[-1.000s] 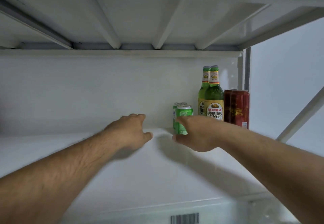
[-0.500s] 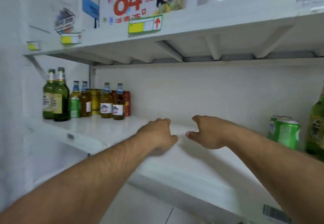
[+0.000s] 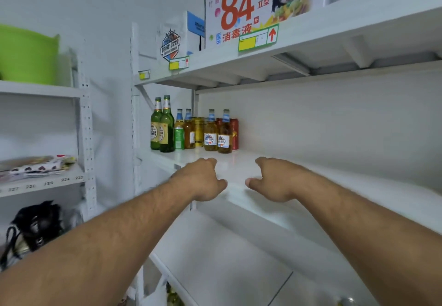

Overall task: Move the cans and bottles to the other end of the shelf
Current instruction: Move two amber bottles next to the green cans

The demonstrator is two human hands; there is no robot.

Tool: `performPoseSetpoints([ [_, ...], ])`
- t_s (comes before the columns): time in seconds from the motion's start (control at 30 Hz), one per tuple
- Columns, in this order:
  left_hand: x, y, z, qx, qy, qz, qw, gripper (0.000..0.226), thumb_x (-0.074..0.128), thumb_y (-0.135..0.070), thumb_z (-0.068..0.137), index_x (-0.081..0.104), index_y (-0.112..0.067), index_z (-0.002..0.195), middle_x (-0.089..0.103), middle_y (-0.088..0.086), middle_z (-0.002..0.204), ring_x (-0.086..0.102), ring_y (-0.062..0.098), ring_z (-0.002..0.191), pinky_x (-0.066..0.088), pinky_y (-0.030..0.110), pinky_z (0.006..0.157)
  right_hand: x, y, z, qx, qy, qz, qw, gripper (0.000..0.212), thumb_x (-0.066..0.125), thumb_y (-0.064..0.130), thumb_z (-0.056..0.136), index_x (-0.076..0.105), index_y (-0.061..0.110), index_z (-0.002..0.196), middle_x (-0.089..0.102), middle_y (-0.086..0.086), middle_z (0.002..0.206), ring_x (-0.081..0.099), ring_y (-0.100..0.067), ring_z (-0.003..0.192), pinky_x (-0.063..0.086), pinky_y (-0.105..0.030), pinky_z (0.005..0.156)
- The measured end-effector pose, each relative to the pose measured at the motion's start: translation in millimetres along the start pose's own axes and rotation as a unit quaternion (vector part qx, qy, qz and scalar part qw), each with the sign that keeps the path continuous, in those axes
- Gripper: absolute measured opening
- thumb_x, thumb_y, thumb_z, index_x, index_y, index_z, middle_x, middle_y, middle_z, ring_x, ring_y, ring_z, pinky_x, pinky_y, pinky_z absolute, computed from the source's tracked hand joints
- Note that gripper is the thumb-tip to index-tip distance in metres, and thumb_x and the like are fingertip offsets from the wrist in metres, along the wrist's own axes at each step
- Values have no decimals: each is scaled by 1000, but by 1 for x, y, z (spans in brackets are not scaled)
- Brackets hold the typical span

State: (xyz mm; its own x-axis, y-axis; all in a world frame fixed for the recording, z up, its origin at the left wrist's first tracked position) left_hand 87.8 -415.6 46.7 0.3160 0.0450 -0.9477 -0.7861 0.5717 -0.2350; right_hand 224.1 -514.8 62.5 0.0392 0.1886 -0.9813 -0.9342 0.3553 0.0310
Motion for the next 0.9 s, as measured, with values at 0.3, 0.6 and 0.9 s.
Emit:
performPoseSetpoints([
  [0.3,-8,79,20,-4,-3,14,1000,75,54,-54,100,24,-26,163,34,1,166,43,28,145,47,44,111,13,80,40,-12,-2,-40,999,68,44,55,101,31,17,155,45,-5,154,49,-27,133,47,-39,102],
  [0.6,-6,175,83,43,1,16,999,70,57,-53,97,34,-27,158,48,-2,155,52,24,135,54,45,102,33,162,115,25,0,-44,999,66,47,55,100,35,17,152,51,-4,147,54,-25,125,51,-37,96],
  [0.9,-1,217,134,79,6,-9,997,73,54,-55,98,29,-26,160,40,-1,162,46,25,141,49,43,108,43,187,176,59,-4,-53,997,72,48,56,98,31,16,156,47,-5,152,52,-27,131,48,-41,104],
])
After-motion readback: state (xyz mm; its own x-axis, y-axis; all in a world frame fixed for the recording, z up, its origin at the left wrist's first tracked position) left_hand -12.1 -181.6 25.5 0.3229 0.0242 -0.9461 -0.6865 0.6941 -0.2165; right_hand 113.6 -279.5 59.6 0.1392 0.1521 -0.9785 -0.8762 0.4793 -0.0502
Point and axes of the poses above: each hand's wrist, its own z-axis towards the middle knuckle, its own x-axis out of the palm, y = z × x, the point moved 6 cm from there along z, towards the middle knuckle
